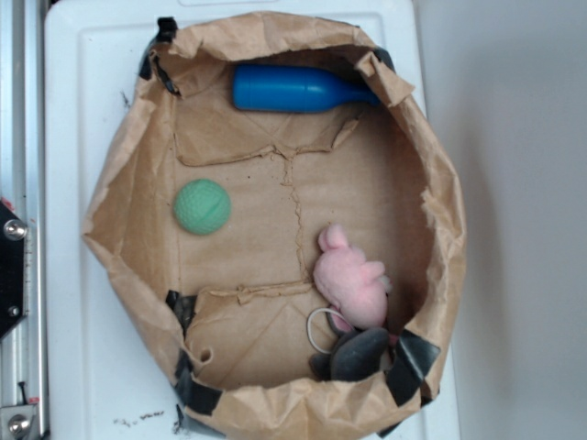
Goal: Grab the green ball.
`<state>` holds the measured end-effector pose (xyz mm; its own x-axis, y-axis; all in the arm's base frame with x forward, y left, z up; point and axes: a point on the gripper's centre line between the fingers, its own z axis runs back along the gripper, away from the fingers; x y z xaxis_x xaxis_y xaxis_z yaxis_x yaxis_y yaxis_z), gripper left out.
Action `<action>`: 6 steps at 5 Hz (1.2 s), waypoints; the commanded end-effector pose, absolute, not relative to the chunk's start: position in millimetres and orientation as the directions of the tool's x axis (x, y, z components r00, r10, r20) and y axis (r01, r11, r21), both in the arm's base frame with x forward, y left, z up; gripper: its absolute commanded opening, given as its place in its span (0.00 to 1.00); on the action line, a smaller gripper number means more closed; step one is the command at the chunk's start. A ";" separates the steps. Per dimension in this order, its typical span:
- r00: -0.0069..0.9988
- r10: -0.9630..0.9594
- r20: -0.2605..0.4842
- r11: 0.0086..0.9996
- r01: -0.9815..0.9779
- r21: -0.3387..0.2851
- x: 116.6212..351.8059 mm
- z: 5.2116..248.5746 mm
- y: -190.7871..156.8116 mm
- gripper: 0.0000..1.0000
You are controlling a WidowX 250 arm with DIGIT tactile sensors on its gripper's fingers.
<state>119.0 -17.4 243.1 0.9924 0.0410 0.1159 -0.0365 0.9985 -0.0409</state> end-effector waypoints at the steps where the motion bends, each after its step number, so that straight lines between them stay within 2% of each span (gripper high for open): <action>1: 0.992 0.041 0.116 0.998 -0.036 -0.041 119.0 243.1 -17.4 1.00; 2: 0.988 0.086 0.126 0.995 -0.078 -0.069 166.6 245.7 -4.6 1.00; 3: 0.983 0.105 0.149 0.992 -0.093 -0.083 204.0 244.7 9.3 1.00; 4: 0.975 0.071 0.211 0.995 -0.056 -0.078 228.7 243.0 26.6 1.00; 5: 0.960 -0.014 0.280 0.997 0.035 -0.069 241.3 227.6 45.8 1.00; 6: 0.977 -0.045 0.207 0.998 0.055 -0.043 254.5 195.9 52.1 1.00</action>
